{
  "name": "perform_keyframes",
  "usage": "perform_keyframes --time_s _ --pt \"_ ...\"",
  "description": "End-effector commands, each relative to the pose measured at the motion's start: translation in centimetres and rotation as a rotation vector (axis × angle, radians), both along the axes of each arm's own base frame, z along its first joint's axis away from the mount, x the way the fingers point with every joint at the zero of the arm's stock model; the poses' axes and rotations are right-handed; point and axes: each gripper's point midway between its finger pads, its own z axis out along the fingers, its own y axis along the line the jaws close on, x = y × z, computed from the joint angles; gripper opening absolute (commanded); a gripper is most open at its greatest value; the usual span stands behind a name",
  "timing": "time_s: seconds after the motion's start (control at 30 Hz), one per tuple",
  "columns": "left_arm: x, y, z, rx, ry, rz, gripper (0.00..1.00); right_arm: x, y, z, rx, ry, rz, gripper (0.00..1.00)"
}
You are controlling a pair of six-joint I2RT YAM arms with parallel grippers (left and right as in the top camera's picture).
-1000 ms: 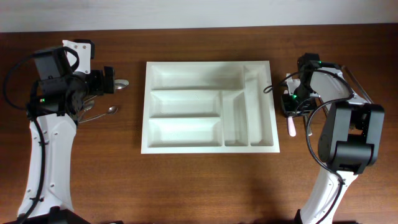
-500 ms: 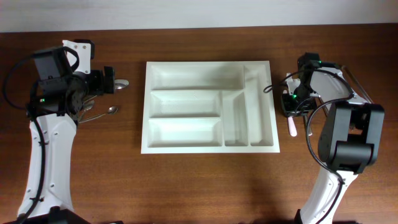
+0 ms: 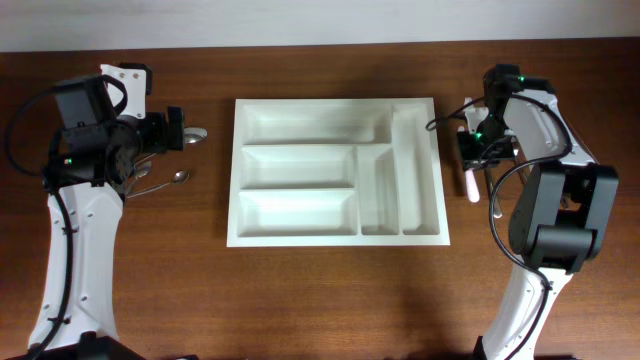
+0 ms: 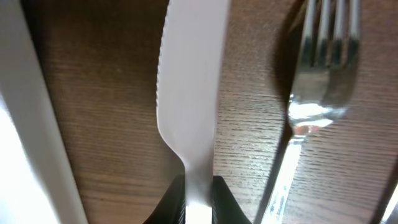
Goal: Pack container
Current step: 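Carry the knife into the tray's lower-left compartment and release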
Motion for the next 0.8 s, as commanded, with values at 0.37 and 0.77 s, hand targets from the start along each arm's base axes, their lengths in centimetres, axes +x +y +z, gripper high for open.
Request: perform_keyframes --time_s 0.37,0.77 --pt "0.4 0.3 0.5 0.019 -0.010 -0.002 0.99 3.0 2.5 8.5 0.001 -0.138 0.052 0.09" --pt "0.4 0.3 0.5 0.018 -0.010 -0.003 0.99 3.1 14.2 13.1 0.021 -0.223 0.314 0.09"
